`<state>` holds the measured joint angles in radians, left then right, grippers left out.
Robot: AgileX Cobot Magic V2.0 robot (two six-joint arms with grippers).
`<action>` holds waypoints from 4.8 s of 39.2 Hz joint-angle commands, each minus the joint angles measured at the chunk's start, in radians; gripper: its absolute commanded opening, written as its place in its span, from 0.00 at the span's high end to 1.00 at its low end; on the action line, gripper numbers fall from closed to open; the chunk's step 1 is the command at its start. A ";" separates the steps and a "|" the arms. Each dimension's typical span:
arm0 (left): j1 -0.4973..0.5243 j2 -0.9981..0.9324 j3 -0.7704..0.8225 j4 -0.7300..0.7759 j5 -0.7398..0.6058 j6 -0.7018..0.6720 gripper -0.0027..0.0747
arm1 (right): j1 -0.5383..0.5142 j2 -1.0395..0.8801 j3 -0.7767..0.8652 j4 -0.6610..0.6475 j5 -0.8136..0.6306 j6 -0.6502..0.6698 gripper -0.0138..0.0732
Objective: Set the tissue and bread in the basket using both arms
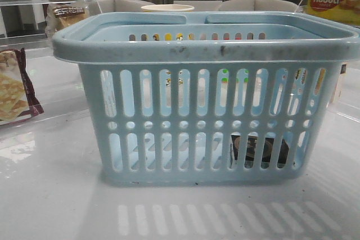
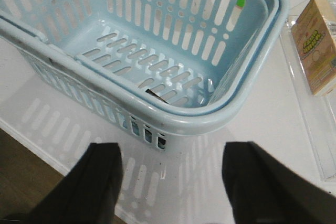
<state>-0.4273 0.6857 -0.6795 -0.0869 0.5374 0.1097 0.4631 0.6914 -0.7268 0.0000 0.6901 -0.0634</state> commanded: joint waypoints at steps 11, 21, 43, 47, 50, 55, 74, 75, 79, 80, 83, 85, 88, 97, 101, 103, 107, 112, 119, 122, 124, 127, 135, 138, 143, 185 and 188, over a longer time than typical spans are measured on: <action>0.116 0.296 -0.194 0.020 -0.103 0.001 0.16 | -0.001 -0.003 -0.027 -0.015 -0.060 -0.008 0.24; 0.236 0.608 -0.414 0.020 -0.133 0.001 0.16 | -0.001 -0.003 -0.027 -0.015 -0.060 -0.008 0.24; 0.318 1.158 -0.962 0.035 -0.189 0.001 0.16 | -0.001 -0.003 -0.027 -0.015 -0.060 -0.008 0.24; 0.318 1.230 -1.016 0.035 -0.236 0.001 0.16 | -0.001 -0.003 -0.027 -0.015 -0.060 -0.008 0.24; 0.318 1.268 -1.043 0.035 -0.259 0.001 0.16 | -0.001 -0.003 -0.027 -0.015 -0.060 -0.008 0.24; 0.318 1.311 -1.071 0.035 -0.279 0.001 0.27 | -0.001 -0.003 -0.027 -0.015 -0.060 -0.008 0.24; 0.269 1.013 -1.071 0.035 0.018 0.001 0.85 | -0.001 -0.003 -0.027 -0.015 -0.059 -0.008 0.24; 0.261 0.995 -1.071 0.035 0.035 0.001 0.85 | -0.001 -0.003 -0.027 -0.015 -0.059 -0.008 0.24; 0.210 0.920 -1.071 0.035 0.124 0.004 0.85 | -0.001 -0.003 -0.027 -0.015 -0.059 -0.008 0.24; 0.196 0.906 -1.071 0.035 0.149 0.012 0.85 | -0.001 -0.003 -0.027 -0.015 -0.059 -0.008 0.24; 0.131 0.863 -1.071 0.029 0.214 0.054 0.85 | -0.001 -0.003 -0.027 -0.015 -0.059 -0.008 0.24; 0.080 0.845 -1.071 0.027 0.254 0.082 0.85 | -0.001 -0.003 -0.027 -0.015 -0.059 -0.008 0.24; -0.004 0.837 -1.071 0.027 0.309 0.106 0.85 | -0.001 -0.003 -0.027 -0.015 -0.059 -0.008 0.24; -0.254 0.883 -0.970 0.022 0.300 0.133 0.79 | -0.001 -0.003 -0.027 -0.015 -0.061 -0.008 0.24; -0.261 0.925 -0.948 0.013 0.288 0.131 0.43 | -0.001 -0.003 -0.027 -0.015 -0.060 -0.008 0.24; -0.261 0.922 -0.948 0.011 0.294 0.131 0.32 | -0.001 -0.003 -0.027 -0.015 -0.060 -0.008 0.24; -0.261 0.849 -0.933 -0.061 0.302 0.131 0.35 | -0.001 -0.003 -0.027 -0.015 -0.060 -0.008 0.24; -0.263 0.659 -0.788 -0.110 0.278 0.131 0.38 | -0.001 -0.003 -0.027 -0.015 -0.060 -0.008 0.24; -0.263 0.309 -0.464 -0.098 0.247 0.131 0.38 | -0.001 -0.003 -0.027 -0.015 -0.060 -0.008 0.24; -0.263 0.143 -0.313 -0.096 0.243 0.131 0.38 | -0.001 -0.003 -0.027 -0.015 -0.060 -0.008 0.24; -0.263 0.030 -0.234 -0.096 0.237 0.131 0.38 | -0.001 -0.003 -0.027 -0.015 -0.061 -0.008 0.24; -0.263 -0.128 -0.126 -0.095 0.229 0.131 0.38 | -0.001 -0.003 -0.027 0.000 -0.033 -0.007 0.24; -0.263 -0.293 -0.016 -0.034 0.220 0.131 0.38 | -0.002 -0.003 -0.027 0.027 0.045 0.038 0.24; -0.263 -0.293 -0.010 -0.034 0.213 0.131 0.39 | -0.002 -0.003 -0.027 0.025 0.048 0.038 0.36; -0.263 -0.293 -0.010 -0.038 0.213 0.131 0.64 | -0.002 -0.003 -0.027 0.025 0.052 0.038 0.72; 0.279 -0.625 0.545 -0.097 -0.545 0.131 0.85 | -0.002 -0.003 -0.027 0.025 0.068 0.038 0.81; 0.317 -0.654 0.589 -0.101 -0.570 0.129 0.85 | -0.002 -0.003 -0.027 0.025 0.068 0.038 0.81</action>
<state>-0.1447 0.0456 -0.1004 -0.1625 0.1106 0.2410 0.4631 0.6914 -0.7268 0.0195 0.8150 -0.0245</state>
